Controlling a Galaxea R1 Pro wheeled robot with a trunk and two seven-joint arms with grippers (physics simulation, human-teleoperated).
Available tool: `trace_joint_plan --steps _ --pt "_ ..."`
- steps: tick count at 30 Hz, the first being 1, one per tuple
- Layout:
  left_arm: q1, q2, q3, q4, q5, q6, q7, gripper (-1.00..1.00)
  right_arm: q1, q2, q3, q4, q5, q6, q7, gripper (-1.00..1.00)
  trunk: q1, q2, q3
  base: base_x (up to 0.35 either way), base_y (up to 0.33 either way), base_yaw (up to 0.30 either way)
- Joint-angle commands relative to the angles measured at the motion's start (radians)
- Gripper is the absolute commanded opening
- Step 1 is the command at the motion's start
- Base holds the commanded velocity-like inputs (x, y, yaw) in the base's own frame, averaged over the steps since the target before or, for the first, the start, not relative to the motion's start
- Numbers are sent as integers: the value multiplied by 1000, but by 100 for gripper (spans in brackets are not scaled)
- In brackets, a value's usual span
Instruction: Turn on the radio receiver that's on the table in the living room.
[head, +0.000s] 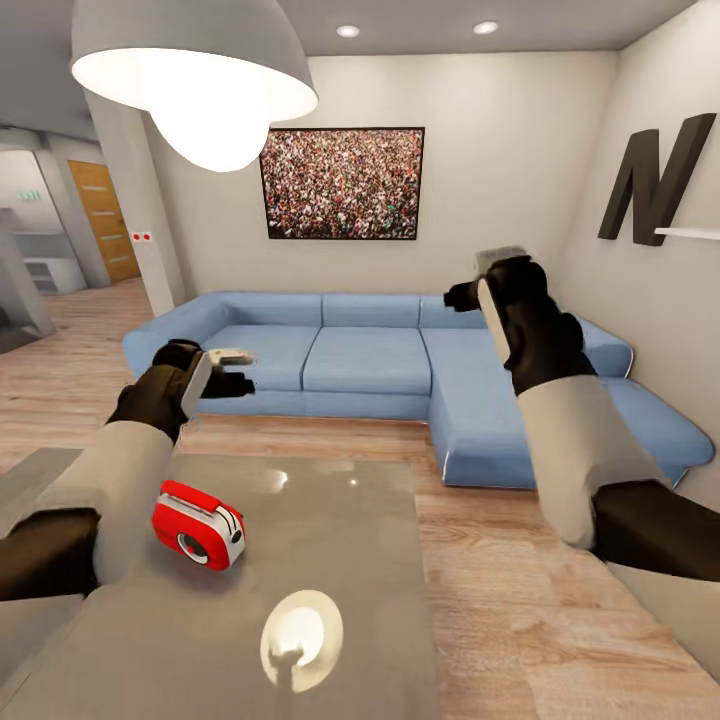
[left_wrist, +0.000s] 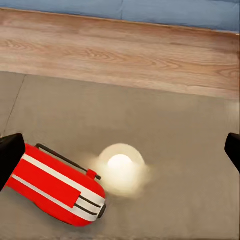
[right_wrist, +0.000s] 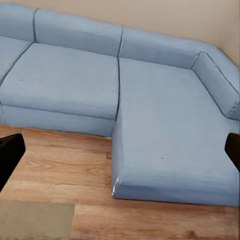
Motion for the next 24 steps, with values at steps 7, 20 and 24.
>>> trace_joint_plan --steps 7,20,24 --pt "-79 31 3 205 5 -10 -3 100 -85 5 -4 340 0 -88 -3 100 0 0 0 0 0 0" --pt "-79 43 -3 375 7 13 -6 100 -85 -10 -5 520 0 -132 -3 100 0 0 0 0 0 0" --pt "-79 47 -5 379 7 13 -9 100 -85 -14 -5 525 -2 -133 0 100 0 0 0 0 0 0"
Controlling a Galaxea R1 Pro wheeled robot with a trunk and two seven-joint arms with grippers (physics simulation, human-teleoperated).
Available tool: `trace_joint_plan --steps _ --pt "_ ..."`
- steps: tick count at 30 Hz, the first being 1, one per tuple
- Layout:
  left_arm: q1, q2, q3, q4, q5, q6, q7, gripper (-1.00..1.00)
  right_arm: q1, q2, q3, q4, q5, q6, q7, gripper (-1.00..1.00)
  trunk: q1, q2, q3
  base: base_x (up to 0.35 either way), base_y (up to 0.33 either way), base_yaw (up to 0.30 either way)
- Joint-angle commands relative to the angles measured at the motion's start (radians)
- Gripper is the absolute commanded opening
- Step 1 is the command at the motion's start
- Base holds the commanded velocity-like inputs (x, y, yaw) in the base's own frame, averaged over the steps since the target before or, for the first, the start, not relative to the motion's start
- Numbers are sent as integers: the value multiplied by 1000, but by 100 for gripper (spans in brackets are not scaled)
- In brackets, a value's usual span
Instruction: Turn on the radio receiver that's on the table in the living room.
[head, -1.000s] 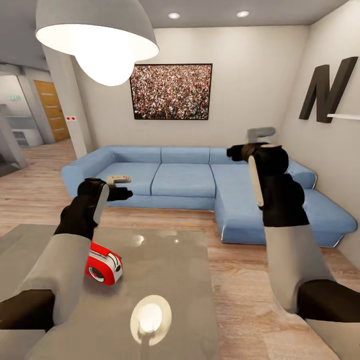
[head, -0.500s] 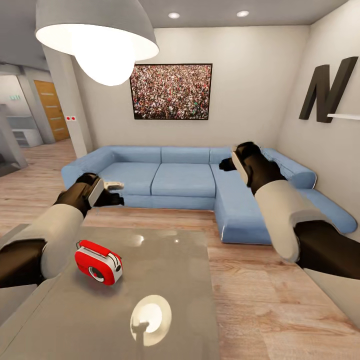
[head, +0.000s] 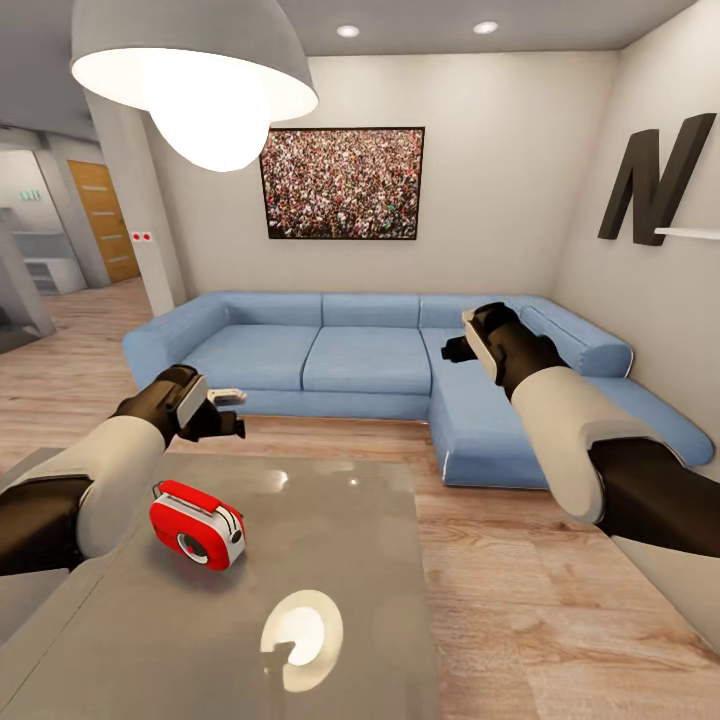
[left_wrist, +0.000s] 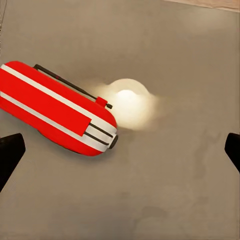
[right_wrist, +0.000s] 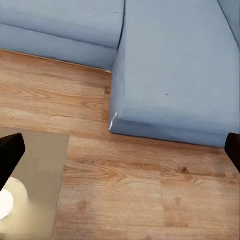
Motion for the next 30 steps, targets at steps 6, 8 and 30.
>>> trace_joint_plan --steps 6,8,30 --pt "0 4 0 2 0 -1 -2 100 3 -1 0 4 -2 -4 2 100 0 0 0 0 0 0" --pt "0 4 1 -1 -1 -1 -2 100 9 -2 -1 9 -1 -27 2 100 0 0 0 0 0 0" --pt "0 -1 -2 -3 -1 -6 -3 100 78 -69 -1 213 -34 -357 36 100 0 0 0 0 145 0"
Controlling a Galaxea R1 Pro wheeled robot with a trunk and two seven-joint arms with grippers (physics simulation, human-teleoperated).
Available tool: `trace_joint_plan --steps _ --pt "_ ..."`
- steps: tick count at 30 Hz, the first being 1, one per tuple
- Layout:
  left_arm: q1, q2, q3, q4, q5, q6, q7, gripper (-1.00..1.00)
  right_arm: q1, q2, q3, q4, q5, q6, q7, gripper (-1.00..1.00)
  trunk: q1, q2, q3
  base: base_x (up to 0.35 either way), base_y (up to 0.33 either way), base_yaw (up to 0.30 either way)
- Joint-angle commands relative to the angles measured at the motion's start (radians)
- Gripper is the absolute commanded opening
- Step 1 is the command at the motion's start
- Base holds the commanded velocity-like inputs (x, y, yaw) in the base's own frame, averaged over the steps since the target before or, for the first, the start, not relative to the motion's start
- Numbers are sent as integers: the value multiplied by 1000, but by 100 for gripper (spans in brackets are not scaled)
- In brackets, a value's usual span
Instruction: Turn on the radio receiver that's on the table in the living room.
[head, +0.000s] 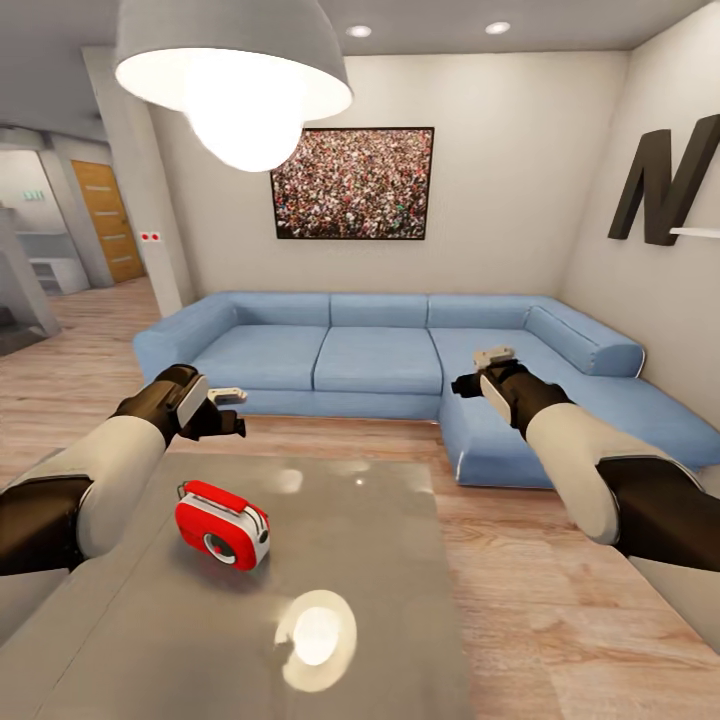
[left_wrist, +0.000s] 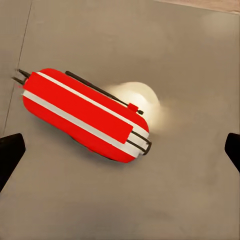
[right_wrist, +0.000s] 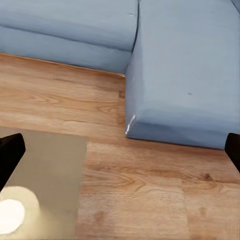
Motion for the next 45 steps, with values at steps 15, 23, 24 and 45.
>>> trace_joint_plan --steps 15,23,24,45 --pt "0 -1 -1 1 -1 -3 -1 100 0 -12 0 -1 0 -2 1 100 0 0 0 131 259 0" --pt "1 -1 0 0 -1 -3 -2 100 0 -13 0 -1 1 -2 0 100 0 0 0 190 218 0" --pt "1 -1 0 0 -1 -3 -2 100 0 -13 0 0 1 -2 0 100 0 0 0 57 229 0" --pt "1 0 0 -1 -1 -3 -2 100 0 -14 0 1 1 -2 0 100 0 0 0 19 219 0"
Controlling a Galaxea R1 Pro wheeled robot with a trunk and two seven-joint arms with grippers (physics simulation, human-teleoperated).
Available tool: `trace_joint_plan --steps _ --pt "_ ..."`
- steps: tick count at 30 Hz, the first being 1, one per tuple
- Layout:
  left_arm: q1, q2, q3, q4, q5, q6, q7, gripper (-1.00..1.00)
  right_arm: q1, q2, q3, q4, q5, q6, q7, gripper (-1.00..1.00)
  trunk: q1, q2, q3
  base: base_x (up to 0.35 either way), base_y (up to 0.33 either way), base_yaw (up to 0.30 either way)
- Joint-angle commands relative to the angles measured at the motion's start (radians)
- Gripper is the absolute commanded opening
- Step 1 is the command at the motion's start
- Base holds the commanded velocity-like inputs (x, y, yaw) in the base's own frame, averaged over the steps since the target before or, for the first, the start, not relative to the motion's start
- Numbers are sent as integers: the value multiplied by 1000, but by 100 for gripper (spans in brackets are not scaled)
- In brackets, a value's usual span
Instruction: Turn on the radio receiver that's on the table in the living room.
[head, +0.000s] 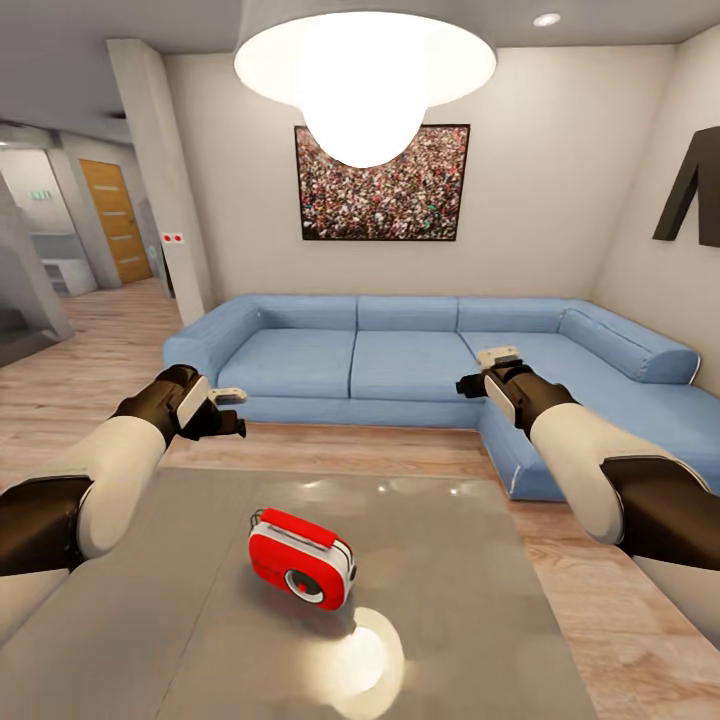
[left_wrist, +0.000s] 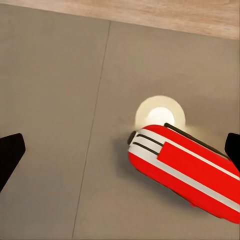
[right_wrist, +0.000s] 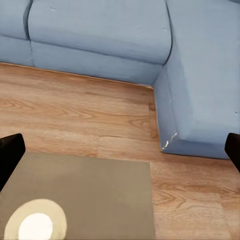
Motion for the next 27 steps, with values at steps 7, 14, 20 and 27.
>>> trace_joint_plan --steps 7,14,20,27 --pt "0 0 -1 1 0 -1 -1 100 0 0 1 1 0 -1 0 100 0 0 0 7 17 0" --pt "0 0 -1 0 0 -1 -2 100 0 0 2 2 0 -2 0 100 0 0 0 0 0 0" --pt "0 1 -1 1 0 -1 -1 100 0 0 2 2 0 -3 0 100 0 0 0 0 0 0" --pt "0 1 -1 1 0 -1 -1 100 0 0 1 2 0 -2 0 100 0 0 0 0 1 0"
